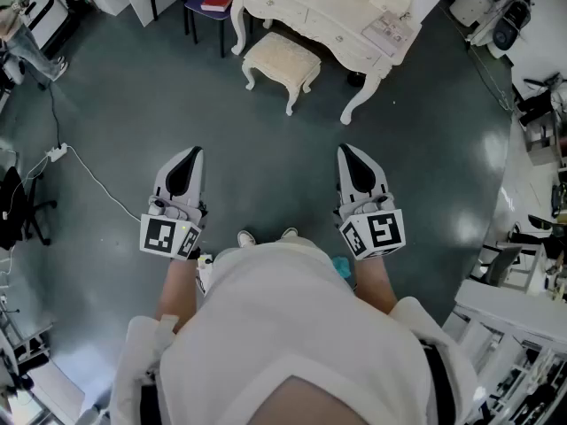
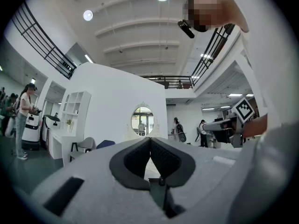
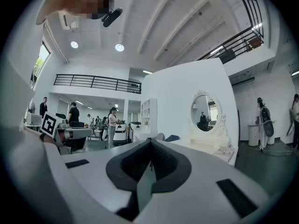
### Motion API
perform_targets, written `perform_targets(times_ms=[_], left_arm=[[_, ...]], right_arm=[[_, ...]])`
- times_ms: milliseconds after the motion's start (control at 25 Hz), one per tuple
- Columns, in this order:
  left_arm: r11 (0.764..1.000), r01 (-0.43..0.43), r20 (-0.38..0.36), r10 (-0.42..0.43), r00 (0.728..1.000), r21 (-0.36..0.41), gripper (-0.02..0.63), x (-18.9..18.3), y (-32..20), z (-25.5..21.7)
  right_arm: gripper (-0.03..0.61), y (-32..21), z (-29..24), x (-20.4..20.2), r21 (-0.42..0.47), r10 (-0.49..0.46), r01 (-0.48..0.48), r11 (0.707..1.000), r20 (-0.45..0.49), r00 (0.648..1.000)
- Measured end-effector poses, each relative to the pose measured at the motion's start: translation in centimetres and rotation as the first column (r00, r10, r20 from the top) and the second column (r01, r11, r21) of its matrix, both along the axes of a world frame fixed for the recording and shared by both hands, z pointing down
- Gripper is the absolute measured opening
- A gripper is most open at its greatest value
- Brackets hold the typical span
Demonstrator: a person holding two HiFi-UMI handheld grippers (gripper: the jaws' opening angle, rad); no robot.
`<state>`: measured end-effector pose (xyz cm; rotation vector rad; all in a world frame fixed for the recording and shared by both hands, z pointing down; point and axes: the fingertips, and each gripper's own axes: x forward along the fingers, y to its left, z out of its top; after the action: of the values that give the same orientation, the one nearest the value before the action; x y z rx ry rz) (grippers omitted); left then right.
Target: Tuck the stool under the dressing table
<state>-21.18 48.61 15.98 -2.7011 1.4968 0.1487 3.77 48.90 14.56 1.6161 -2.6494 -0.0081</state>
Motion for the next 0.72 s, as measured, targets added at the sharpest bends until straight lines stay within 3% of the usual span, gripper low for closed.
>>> perform_targets(times_ms=[560,640,720], left_arm=[[0.999,0.037,-0.017,-0.037,0.999,-0.005,0.017,-0.3,0.3,0.6],[0.999,0.036,-0.016,-0.036,0.999,0.0,0.064,-0.2,0.1,0.5],[0.999,0.04,-0.018,-0.04,0.999,0.001,0.124,-0.4,-0.2,0.5]], right_arm=[[0.003,-0.4,0.4,1.5,-0.007,-0.031,0.031,0.999,0.034,0.999],[0.005,-0.5,0.3,2.1,0.001,-0.028,0.028,1.0,0.035,0.999],[0.066,-0.9,0.2,2.9,0.0,-0.018,0.018,1.0,0.039,0.999]])
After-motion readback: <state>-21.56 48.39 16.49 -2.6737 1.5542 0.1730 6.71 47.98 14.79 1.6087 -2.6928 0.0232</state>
